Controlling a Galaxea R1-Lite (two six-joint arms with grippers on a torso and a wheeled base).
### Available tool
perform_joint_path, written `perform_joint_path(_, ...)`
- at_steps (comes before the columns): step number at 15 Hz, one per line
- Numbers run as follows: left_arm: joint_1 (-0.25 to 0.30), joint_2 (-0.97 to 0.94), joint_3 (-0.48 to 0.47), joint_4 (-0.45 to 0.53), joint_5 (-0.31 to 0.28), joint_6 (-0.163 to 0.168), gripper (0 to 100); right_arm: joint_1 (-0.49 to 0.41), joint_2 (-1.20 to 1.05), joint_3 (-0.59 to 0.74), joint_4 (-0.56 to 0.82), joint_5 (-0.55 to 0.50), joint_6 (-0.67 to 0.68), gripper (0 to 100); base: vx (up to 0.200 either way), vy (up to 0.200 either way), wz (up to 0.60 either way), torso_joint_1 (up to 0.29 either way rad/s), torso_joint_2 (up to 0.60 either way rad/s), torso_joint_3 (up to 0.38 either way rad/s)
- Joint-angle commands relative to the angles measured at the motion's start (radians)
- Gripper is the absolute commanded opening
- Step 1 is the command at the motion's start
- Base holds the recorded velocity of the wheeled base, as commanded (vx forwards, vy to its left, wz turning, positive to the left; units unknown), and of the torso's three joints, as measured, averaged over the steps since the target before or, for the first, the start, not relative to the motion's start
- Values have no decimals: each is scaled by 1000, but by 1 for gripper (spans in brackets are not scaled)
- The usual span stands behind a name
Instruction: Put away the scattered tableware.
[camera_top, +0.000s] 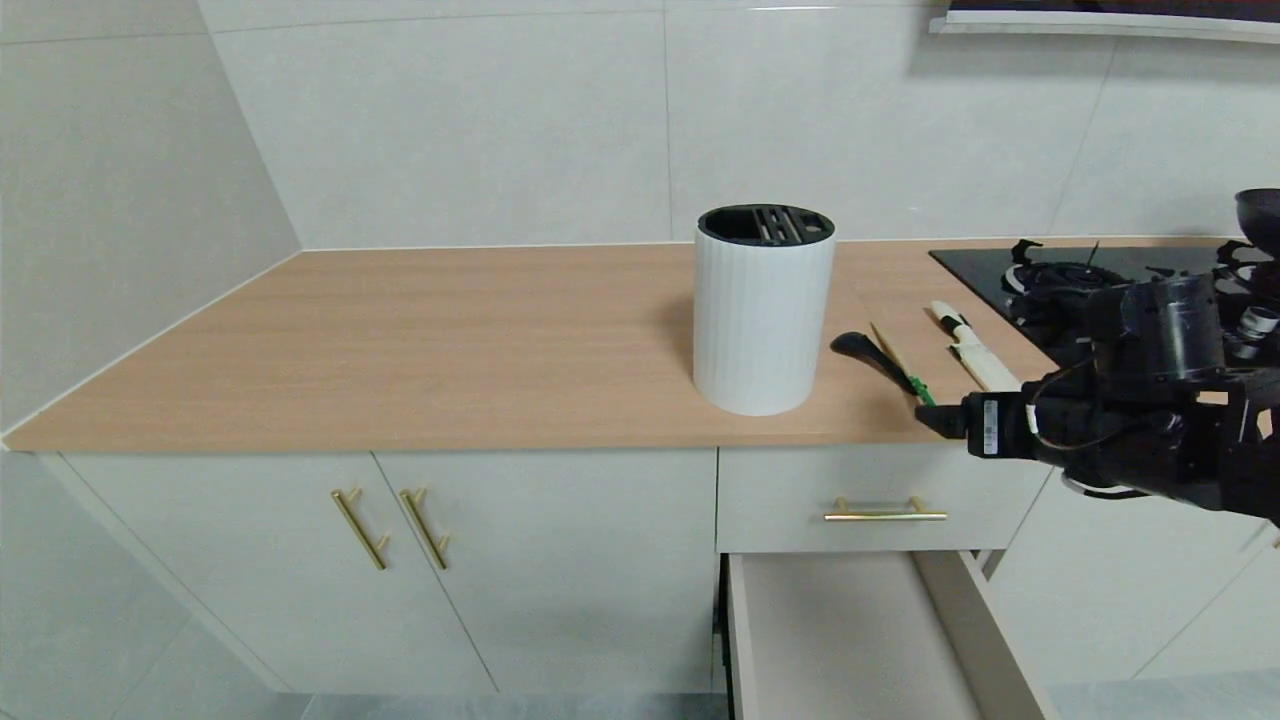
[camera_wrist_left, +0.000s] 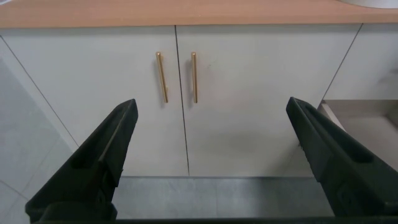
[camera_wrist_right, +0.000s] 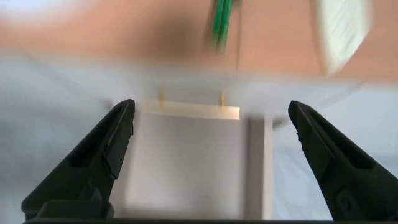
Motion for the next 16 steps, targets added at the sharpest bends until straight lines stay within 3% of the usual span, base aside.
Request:
perform_joint_path(1, 0, 0, 0, 0, 1, -1, 100, -7, 37, -66, -17, -20, 47, 100, 0, 0, 0, 0, 0, 0)
perform_joint_path(16, 0, 0, 0, 0, 1, 0, 100, -5, 270, -106, -204, -100, 42, 100, 0, 0, 0, 0, 0, 0)
